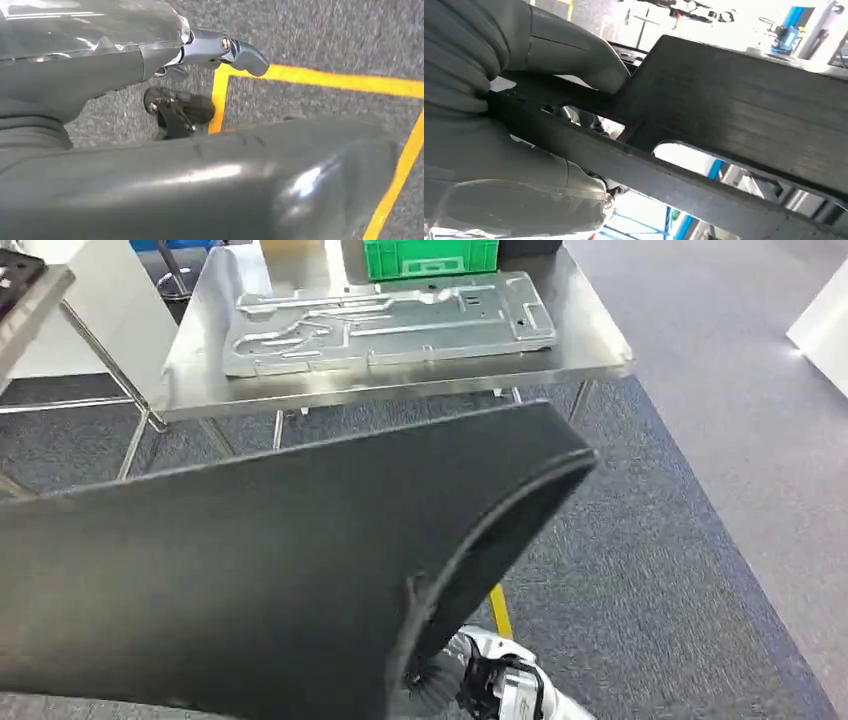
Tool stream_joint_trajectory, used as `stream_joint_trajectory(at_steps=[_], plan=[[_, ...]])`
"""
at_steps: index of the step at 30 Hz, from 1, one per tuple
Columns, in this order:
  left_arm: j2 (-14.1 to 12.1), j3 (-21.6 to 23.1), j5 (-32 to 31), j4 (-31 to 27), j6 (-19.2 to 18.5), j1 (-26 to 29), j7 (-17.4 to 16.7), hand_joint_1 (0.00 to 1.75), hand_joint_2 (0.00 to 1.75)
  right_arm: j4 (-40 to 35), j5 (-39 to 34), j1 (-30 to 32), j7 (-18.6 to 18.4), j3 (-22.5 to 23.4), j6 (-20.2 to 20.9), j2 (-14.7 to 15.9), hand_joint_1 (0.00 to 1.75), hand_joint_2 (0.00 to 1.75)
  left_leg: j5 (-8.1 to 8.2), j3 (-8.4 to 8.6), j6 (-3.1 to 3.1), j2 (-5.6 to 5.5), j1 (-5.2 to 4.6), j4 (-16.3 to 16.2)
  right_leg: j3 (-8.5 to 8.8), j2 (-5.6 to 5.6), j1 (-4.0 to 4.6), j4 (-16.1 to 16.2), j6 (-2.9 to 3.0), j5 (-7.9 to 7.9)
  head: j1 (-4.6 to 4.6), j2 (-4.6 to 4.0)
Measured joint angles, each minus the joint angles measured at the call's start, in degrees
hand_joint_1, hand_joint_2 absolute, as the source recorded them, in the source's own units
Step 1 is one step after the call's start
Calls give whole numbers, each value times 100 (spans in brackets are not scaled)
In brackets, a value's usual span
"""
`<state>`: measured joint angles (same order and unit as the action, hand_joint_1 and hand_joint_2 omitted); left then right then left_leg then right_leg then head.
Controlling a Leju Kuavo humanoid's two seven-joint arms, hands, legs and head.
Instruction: Take the parts from the cabinet and place them on the table.
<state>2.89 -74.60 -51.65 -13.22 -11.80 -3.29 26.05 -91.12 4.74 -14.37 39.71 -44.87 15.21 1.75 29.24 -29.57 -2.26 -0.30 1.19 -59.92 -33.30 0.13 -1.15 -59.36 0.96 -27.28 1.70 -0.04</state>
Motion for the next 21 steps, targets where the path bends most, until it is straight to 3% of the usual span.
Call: stream_joint_trajectory(at_steps=[1,4,5,6,8,9,10,11,13,14,15,16,17,19,20,21], plan=[[-2,0,-2,0,0,-9,-2,0,0,-2,-4,-12,2,0,9,-4,164,175,61,-179,-8,7,3,-329,39,-7,8,5,31,-28,9,0],[-2,-2,-4,0,-4,4,2,0,0,-7,-9,2,0,0,20,-15,164,175,542,-1020,-27,7,-3,-1558,137,-4,59,6,88,-137,7,0],[-2,-2,-4,0,-4,26,0,0,0,-7,-9,9,0,0,20,-15,164,175,595,-1179,-1,7,-6,-1661,189,11,82,6,98,-182,7,0],[-2,-2,-13,0,-7,38,2,0,0,-7,-11,14,0,0,20,-15,164,175,504,-1209,46,7,-20,-1513,254,24,103,6,105,-230,9,0],[-4,-2,-39,0,-22,39,15,0,0,-9,-13,15,0,0,20,-15,164,175,-47,-994,184,5,-90,-696,413,23,165,15,113,-336,7,0],[-15,-2,-61,0,-22,43,22,0,0,-9,-15,15,0,0,20,-15,164,175,-420,-857,309,6,-147,-241,470,19,176,23,119,-388,7,0],[-63,-2,-65,-5,-22,60,31,0,0,-4,-15,20,0,-2,15,-15,164,175,-609,-830,398,-57,-217,-79,528,20,192,13,98,-435,-18,0],[-59,0,-94,-4,-39,60,37,0,0,0,-13,49,-4,-2,11,-15,164,175,-357,-818,408,-62,-245,-70,531,70,169,48,46,-475,-26,0],[-66,-2,-100,-7,-35,78,57,0,0,-13,-11,75,-9,-2,-11,-17,164,175,-443,-713,457,-82,-257,98,600,64,166,-26,10,-426,-22,0],[-70,-2,-103,-7,-39,78,77,0,0,-24,-2,78,-11,0,-22,-17,164,175,-462,-564,494,-94,-219,144,688,65,173,-24,-30,-392,-28,0],[-66,-2,-109,-7,-44,76,83,0,0,-42,57,92,-42,0,-57,-17,164,175,-491,-424,468,-74,-181,231,681,52,172,-153,-49,-435,-28,0],[-66,-2,-116,-7,-50,68,87,0,0,-52,118,86,-61,4,-81,-17,164,175,-472,-354,486,-58,-175,253,573,46,175,-385,-80,-480,-59,0],[-66,-2,-118,-7,-55,55,92,0,0,-52,181,90,-76,4,-94,-17,164,175,-444,-329,488,-82,-164,256,330,48,147,-740,-119,-614,-57,0],[-61,-2,-120,-7,-55,45,94,0,0,-44,286,142,-94,4,-151,-13,164,175,-368,-281,456,-122,-153,255,-183,41,86,-1381,-198,-1021,-61,0],[-57,-2,-120,-7,-55,53,94,0,0,-44,326,165,-107,4,-171,-11,164,175,-322,-237,438,-152,-139,251,-388,36,60,-1545,-247,-1135,-61,0],[-55,-2,-122,-7,-55,47,92,0,0,-42,330,178,-109,4,-175,-11,164,175,-275,-180,419,-152,-121,248,-466,29,38,-1477,-267,-1075,-63,0]])
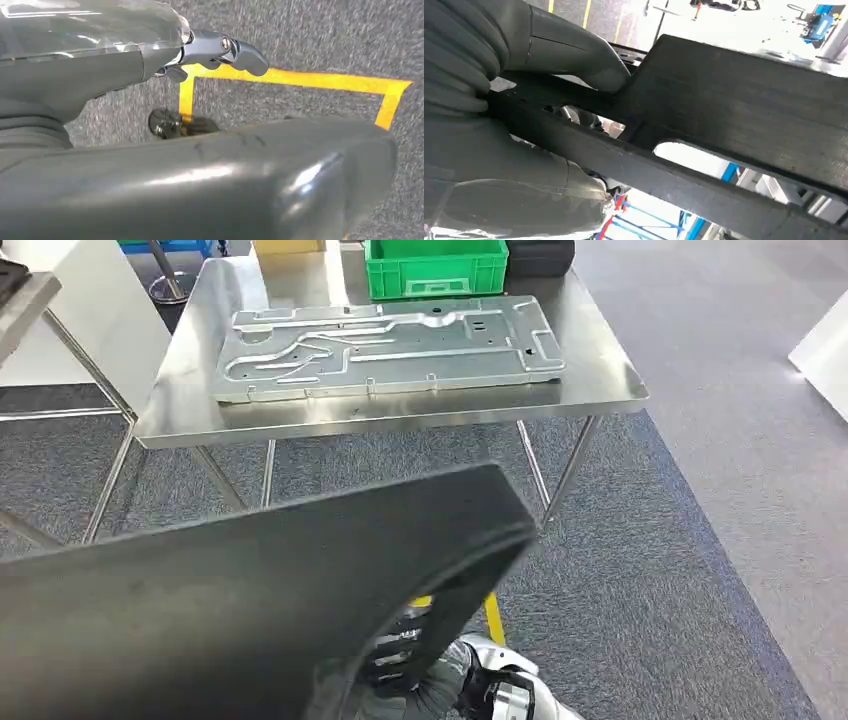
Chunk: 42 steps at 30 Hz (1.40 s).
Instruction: Take the parts from the cabinet and place them on the table.
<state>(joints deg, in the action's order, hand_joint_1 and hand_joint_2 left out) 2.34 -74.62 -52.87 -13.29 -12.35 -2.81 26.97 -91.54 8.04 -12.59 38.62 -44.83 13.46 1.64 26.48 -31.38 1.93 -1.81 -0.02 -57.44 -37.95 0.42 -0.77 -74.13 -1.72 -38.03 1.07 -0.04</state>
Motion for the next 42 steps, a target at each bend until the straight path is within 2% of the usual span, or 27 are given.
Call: stream_joint_trajectory(at_steps=[1,2,4,5,8,10,11,13,14,15,16,17,19,22,24,26,28,30,31,32,33,34,35,36,39,41,42], plan=[[11,0,0,0,0,10,0,0,0,2,-9,10,4,0,2,0,164,175,63,79,-15,-9,21,-4,15,-7,-16,262,-10,194,0,0],[20,0,0,0,0,17,0,0,0,2,-33,13,9,0,7,0,164,175,132,171,-45,-35,45,-9,97,-9,-35,678,-36,515,-2,0],[24,0,0,0,0,31,2,0,0,15,-72,24,39,0,18,4,164,175,264,249,-129,-55,58,-30,195,-19,-71,1393,-52,1359,-22,0],[24,0,0,0,0,12,2,0,0,33,-85,26,57,2,22,4,164,175,313,285,-184,-86,46,-30,189,-26,-26,1439,30,1209,-22,0],[22,0,-2,0,2,-5,0,0,0,31,-114,31,85,13,26,-2,164,175,307,353,-297,-52,59,-44,257,13,-7,1468,191,1212,-9,0],[28,0,2,0,4,-31,-7,0,0,28,-133,28,83,15,65,-24,164,175,304,233,-343,29,66,-381,430,-13,-41,1514,270,1152,-3,0],[28,0,0,2,0,-49,-9,0,0,28,-140,21,83,15,81,-31,164,175,371,-5,-379,87,68,-777,486,-25,-38,1527,294,1106,18,0],[28,0,7,2,9,-65,-13,0,0,33,-142,21,81,15,112,-37,164,175,760,-590,-410,133,73,-1603,574,-39,-22,1530,306,1007,13,0],[28,0,9,2,22,-55,-24,0,0,37,-146,20,63,15,122,-37,164,175,922,-810,-409,141,73,-1832,631,-38,-16,1530,311,953,13,0],[28,-2,11,2,26,-41,-26,0,0,39,-155,20,59,15,125,-37,164,175,932,-915,-394,141,72,-1825,698,-34,-7,1530,312,900,11,0],[28,-2,11,2,35,-37,-26,0,0,42,-171,19,57,15,125,-39,164,175,800,-913,-367,142,69,-1591,786,-33,4,1530,309,836,13,0],[28,-2,11,2,35,-39,-26,0,0,42,-175,16,52,15,127,-44,164,175,525,-820,-318,142,59,-1185,885,-36,16,1534,305,768,11,0],[24,-2,11,0,37,-25,-26,0,0,44,-177,4,50,15,144,-72,164,175,-351,-615,-156,174,-3,-258,1025,-51,31,1563,297,634,4,0],[13,-4,9,2,42,-12,-26,0,0,61,-190,-12,42,17,155,-81,164,175,-284,-587,-124,145,-53,-167,1188,-25,58,1562,188,551,11,0],[15,-7,9,2,44,-28,-22,0,0,59,-197,-38,46,22,160,-87,164,175,-277,-365,-81,119,-20,-97,1207,-40,81,1498,122,616,11,0],[20,-7,4,2,39,-33,-20,0,0,61,-216,-59,50,31,171,-87,164,175,-235,-223,-19,121,-2,2,936,-33,56,907,92,576,-13,0],[20,-7,2,2,39,-43,-20,0,0,77,-225,-53,50,37,181,-85,164,175,-146,-151,2,115,2,1,369,-31,39,181,53,245,-15,0],[20,-7,-11,2,39,-35,-17,0,0,92,-227,-48,50,39,195,-79,164,175,-32,-26,-5,97,2,-1,-26,-33,31,-65,19,-73,-15,0],[20,-7,-17,2,39,-32,-19,0,0,92,-230,-48,50,44,195,-79,164,175,34,61,-13,83,3,-1,-80,-36,23,87,13,-3,-20,0],[22,-7,-35,2,39,-35,-18,0,0,92,-232,-49,50,48,197,-79,164,175,102,155,-27,72,3,-1,-56,-36,14,392,16,210,-20,0],[28,-7,-46,2,35,-36,-20,0,0,92,-232,-48,50,59,201,-77,164,175,183,265,-46,64,3,-1,25,-36,8,819,30,579,-20,0],[33,-7,-46,2,35,-36,-20,0,0,94,-232,-48,50,66,203,-74,164,175,260,334,-73,63,1,-1,81,-34,10,1235,61,1088,-24,0],[37,-7,-48,2,35,-45,-22,0,0,109,-232,-39,55,70,205,-68,164,175,336,405,-107,54,-18,-66,53,-28,37,1382,104,1423,-9,0],[37,-7,-48,2,35,-52,-22,0,0,122,-232,-47,50,72,210,-68,164,175,376,382,-152,31,-18,-26,79,-30,64,1377,154,1296,-20,0],[35,-7,-48,2,44,-58,-37,0,0,122,-249,-61,68,79,210,-81,164,175,366,462,-253,41,-18,-88,208,-3,40,1457,276,1314,-15,0],[44,-7,-48,2,55,-74,-44,0,0,122,-262,-67,79,83,225,-90,164,175,374,214,-305,108,6,-566,348,-22,18,1534,350,1252,4,0],[46,-4,-48,2,57,-82,-46,0,0,122,-273,-80,87,83,227,-90,164,175,499,-48,-350,115,27,-968,392,-29,18,1542,360,1205,5,0]])
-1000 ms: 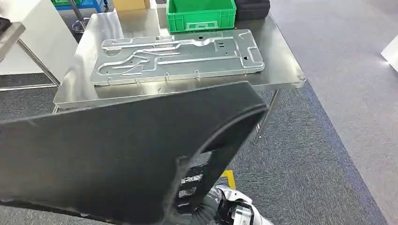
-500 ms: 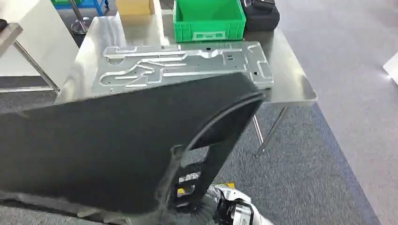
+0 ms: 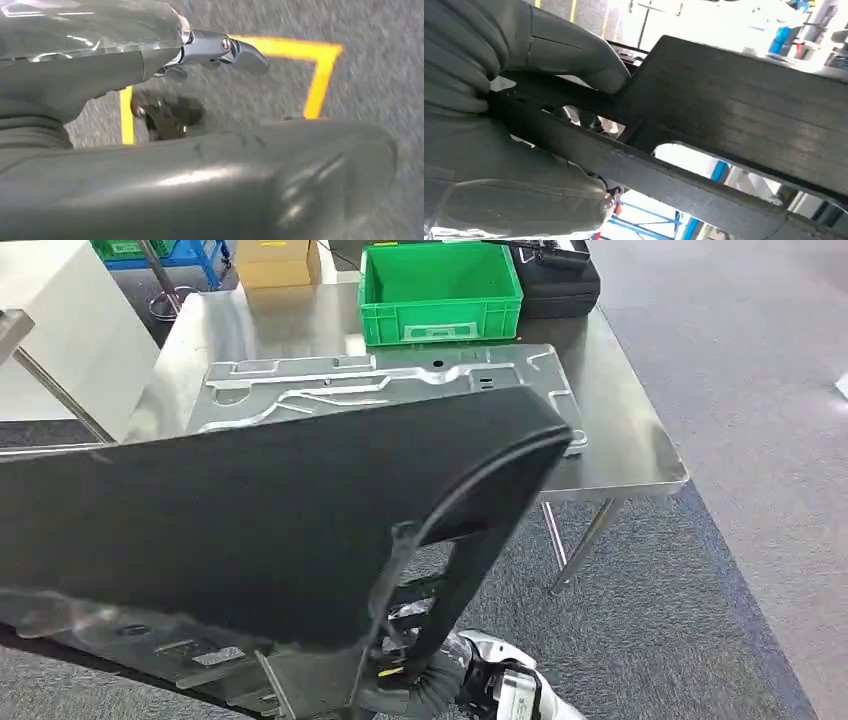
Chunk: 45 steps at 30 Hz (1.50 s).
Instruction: Take the parts from the cabinet and place them on the table.
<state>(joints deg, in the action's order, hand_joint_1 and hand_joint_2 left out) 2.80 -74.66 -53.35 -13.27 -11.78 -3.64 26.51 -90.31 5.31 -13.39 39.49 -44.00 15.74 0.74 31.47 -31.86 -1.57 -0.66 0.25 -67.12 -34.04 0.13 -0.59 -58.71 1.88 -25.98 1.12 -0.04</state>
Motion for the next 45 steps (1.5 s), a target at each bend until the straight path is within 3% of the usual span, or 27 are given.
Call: stream_joint_trajectory(at_steps=[2,3,5,7,8,9,13,14,17,18,19,20,22,23,24,25,27,29,32,33,35,37,38,39,40,43,45], plan=[[0,0,0,0,9,13,0,0,0,4,-2,3,2,0,15,2,164,175,431,-525,-69,18,36,-704,104,2,0,0,0,-110,2,0],[0,-2,-2,0,11,27,0,0,0,7,-9,3,5,2,28,2,164,175,498,-688,-90,24,53,-817,174,8,-3,0,-3,-167,2,0],[0,-2,-13,0,20,37,2,0,0,7,-22,6,13,13,44,4,164,175,209,-684,-89,31,68,-391,346,17,-14,0,-30,-288,2,0],[-2,-2,-50,0,20,43,22,0,0,0,-20,7,13,35,37,4,164,175,-578,-456,-49,50,70,571,554,7,-20,8,-73,-438,2,0],[-2,0,-68,0,20,63,35,0,0,0,0,12,20,44,0,11,164,175,-837,-449,-18,66,56,776,618,1,-16,-9,-100,-493,-9,0],[0,0,-87,2,20,58,44,0,0,-8,44,38,24,52,-54,18,164,175,-672,-442,24,96,9,804,605,16,-8,22,-148,-526,-2,0],[0,0,-107,2,20,62,79,0,0,-112,208,76,22,144,-448,68,164,175,-733,-237,209,68,33,932,686,-6,-9,-86,-279,-530,-5,0],[0,0,-107,2,20,57,94,0,0,-129,284,66,26,188,-547,83,164,175,-715,-175,237,64,26,965,583,-4,-13,-319,-278,-549,-13,0],[0,0,-107,2,4,47,157,0,0,-133,735,48,26,431,-1035,166,164,175,-619,-104,318,52,2,967,-211,-3,-16,-1453,-353,-1100,-11,0],[-2,0,-125,2,4,48,162,0,0,-127,980,31,13,534,-1258,190,164,175,-583,-71,326,43,-13,965,-417,-4,-15,-1651,-355,-1172,-9,0],[-2,0,-125,2,4,52,162,0,0,-122,1238,0,-35,636,-1492,214,164,175,-546,-26,326,32,-25,962,-504,-4,-14,-1604,-354,-1033,-11,0],[-2,0,-131,2,4,53,162,0,0,-116,1529,-55,-123,733,-1846,230,164,175,-502,31,327,23,-35,959,-466,-4,-12,-1325,-338,-733,-11,0],[0,0,-140,2,2,46,170,0,0,-72,2159,-249,-370,964,-2464,251,164,175,-418,154,317,15,-63,953,-201,-3,11,-407,-238,8,-13,0],[15,0,-149,4,0,52,181,0,0,-31,2540,-374,-526,1120,-2792,269,164,175,-381,157,304,14,-57,962,-117,1,47,-179,-162,105,-1,0],[20,0,-151,9,-4,31,197,0,0,29,2805,-533,-663,1262,-3024,289,164,175,-370,170,276,4,-71,943,-188,-4,79,-48,-167,-65,11,0],[20,0,-162,9,-6,23,203,0,0,93,2991,-680,-807,1413,-3154,304,164,175,-344,141,232,11,-69,947,-173,2,88,-72,-123,90,-11,0],[17,0,-192,9,-24,29,236,0,0,280,3308,-993,-1129,1677,-3309,367,164,175,-370,186,176,17,-87,921,-143,20,65,-16,-73,115,-5,0],[-13,0,-214,11,-26,13,245,0,0,617,3754,-1425,-1540,1915,-3438,437,164,175,-220,115,116,29,-74,741,-49,12,3,67,-40,131,0,0],[-24,2,-243,11,-35,-18,245,0,0,1446,4440,-2174,-2044,2247,-3622,551,164,175,318,-577,22,31,5,-493,-56,-5,-3,61,-26,113,22,0],[-24,2,-245,11,-35,-10,245,0,0,1818,4674,-2387,-2216,2326,-3661,595,164,175,380,-781,-15,31,28,-799,-56,-8,-6,57,-28,104,24,0],[-37,0,-251,11,-33,7,251,0,0,2432,5045,-2779,-2457,2422,-3751,649,164,175,73,-800,-52,33,70,-573,-44,-4,-23,37,-51,81,24,0],[-53,0,-275,11,-42,-4,264,0,0,3000,5410,-3167,-2713,2479,-3819,689,164,175,-585,-431,-78,39,99,424,-11,0,-49,-1,-105,36,22,0],[-55,0,-306,11,-54,-2,269,0,0,3299,5594,-3332,-2819,2503,-3862,708,164,175,-746,-295,-75,45,104,811,2,-7,-55,-4,-140,12,20,0],[-57,2,-310,11,-63,-12,277,0,0,3554,5773,-3515,-2913,2513,-3914,723,164,175,-579,-322,-46,49,57,833,-6,-9,-54,1,-170,29,20,0],[-63,2,-315,11,-83,-25,280,0,0,3891,5996,-3686,-3030,2514,-3930,741,164,175,-649,-307,47,49,29,861,-44,1,-43,-6,-208,28,30,0],[-74,0,-334,11,-144,-13,341,0,0,4674,6768,-4047,-3342,2492,-3827,789,164,175,-728,-289,168,42,53,922,-1,-12,-19,26,-324,13,22,0],[-74,0,-321,11,-228,-50,406,0,0,5109,7041,-4230,-3359,2441,-3720,815,164,175,-756,-255,244,43,64,977,-162,-10,-48,-332,-334,-250,2,0]])
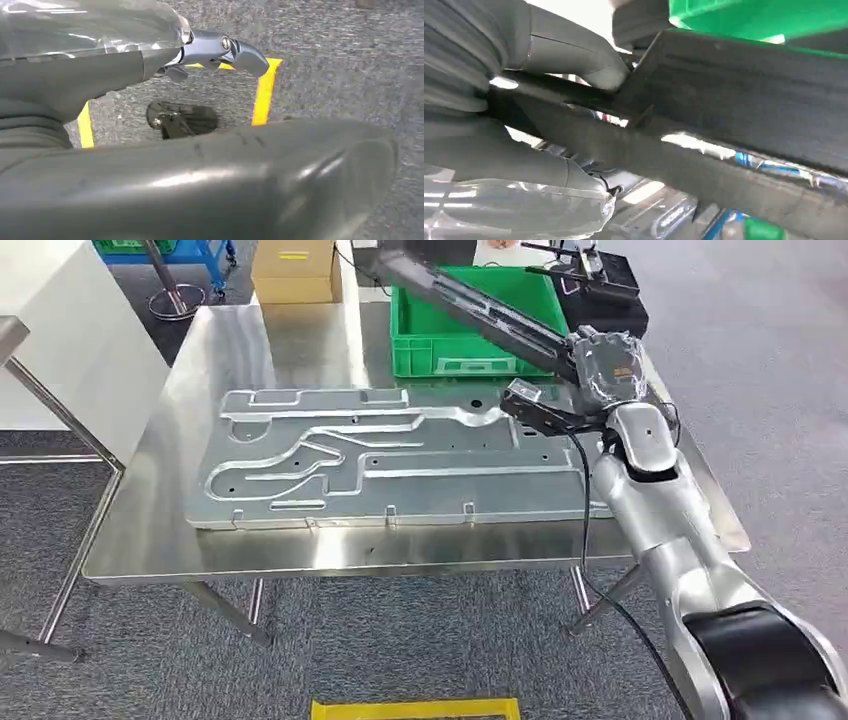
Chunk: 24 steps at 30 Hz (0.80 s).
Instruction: Take the parts from the cabinet and place them on the table.
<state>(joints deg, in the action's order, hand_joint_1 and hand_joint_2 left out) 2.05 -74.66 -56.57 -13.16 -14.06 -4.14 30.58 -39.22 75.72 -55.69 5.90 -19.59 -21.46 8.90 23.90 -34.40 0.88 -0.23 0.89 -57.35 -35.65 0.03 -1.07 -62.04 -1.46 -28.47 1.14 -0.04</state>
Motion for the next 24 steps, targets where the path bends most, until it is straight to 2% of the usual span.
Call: stream_joint_trajectory(at_steps=[2,3,4,5,6,7,8,9,12,13,14,15,17,18,19,20,21,23,24], plan=[[-2,0,13,0,-59,-23,57,0,0,417,229,-115,72,-98,111,2,164,175,13,1,31,-4,-19,-1,-478,4,6,-954,-23,-412,0,0],[-4,0,11,0,-78,-28,76,0,0,619,368,-117,144,-172,155,2,164,175,20,2,42,-12,-27,-10,-706,4,6,-1349,-29,-511,-4,0],[-9,0,9,0,-92,-29,81,0,0,784,468,-112,204,-243,170,2,164,175,30,4,50,-18,-30,-18,-810,3,6,-1473,-27,-468,-2,0],[-13,0,9,0,-94,-29,83,0,0,929,540,-105,260,-319,172,2,164,175,45,9,42,-29,-32,-29,-785,2,5,-1326,-18,-296,-4,0],[-15,0,-2,0,-94,-32,94,0,0,1071,607,-105,381,-391,170,2,164,175,68,15,36,-35,-33,-53,-621,1,6,-899,-2,-2,-2,0],[-15,0,-9,0,-94,-37,107,0,0,1183,662,-105,500,-467,159,0,164,175,97,25,16,-40,-34,-83,-375,0,9,-343,23,305,-4,0],[-17,0,-11,0,-94,-41,129,0,0,1277,699,-104,589,-522,138,-9,164,175,135,21,-6,-44,-36,-114,-174,-2,14,151,56,494,-4,0],[-17,2,-22,0,-96,-49,144,0,0,1379,723,-102,680,-579,74,-20,164,175,152,-11,-35,-46,-74,-141,-114,1,65,200,62,400,-2,-2],[-31,2,-42,0,-87,-50,166,0,0,1580,795,24,901,-739,-208,-83,164,175,150,3,-101,-48,-60,-109,-131,8,82,242,121,398,0,0],[-31,2,-46,0,-83,-53,170,0,0,1626,806,58,984,-783,-318,-101,164,175,165,13,-134,-51,-83,-105,-118,11,31,274,159,410,2,0],[-48,2,-63,0,-74,-51,177,0,0,1658,806,97,1102,-832,-469,-131,164,175,239,-8,-168,-40,-64,-164,-74,-1,2,310,188,422,-2,0],[-52,2,-85,0,-70,-50,184,0,0,1680,806,123,1234,-881,-614,-160,164,175,394,-91,-194,-24,-67,-391,-53,-1,0,324,242,417,15,0],[-72,2,-103,0,-65,-58,190,0,0,1730,810,182,1390,-973,-820,-223,164,175,818,-520,-242,-19,-44,-1306,-41,6,7,324,268,404,13,0],[-74,2,-103,0,-57,-58,199,0,0,1765,826,223,1473,-1031,-894,-247,164,175,962,-734,-259,-18,-36,-1721,-37,6,10,323,278,397,13,0],[-76,2,-107,0,-52,-57,201,0,0,1787,824,278,1528,-1067,-938,-269,0,0,977,-861,-269,-17,-29,-1935,-29,7,15,322,281,393,11,0],[-79,4,-112,0,-48,-49,210,0,175,1811,824,324,1561,-1097,-971,-293,0,0,851,-846,-270,-16,-26,-1849,-19,7,16,322,279,387,13,0],[-81,4,-122,0,-24,-46,216,0,175,1833,813,349,1613,-1130,-984,-319,0,0,613,-690,-260,-14,-26,-1493,-7,11,17,318,271,379,13,0],[-92,13,-175,0,90,-48,214,0,175,1855,773,350,1633,-1160,-997,-374,0,0,75,-142,-204,-12,-27,-375,33,23,21,314,245,358,11,0],[-96,20,-192,0,146,-50,206,0,175,1861,749,350,1635,-1169,-1003,-393,0,0,108,-3,-163,-15,-47,-105,38,27,36,313,226,347,11,0]])
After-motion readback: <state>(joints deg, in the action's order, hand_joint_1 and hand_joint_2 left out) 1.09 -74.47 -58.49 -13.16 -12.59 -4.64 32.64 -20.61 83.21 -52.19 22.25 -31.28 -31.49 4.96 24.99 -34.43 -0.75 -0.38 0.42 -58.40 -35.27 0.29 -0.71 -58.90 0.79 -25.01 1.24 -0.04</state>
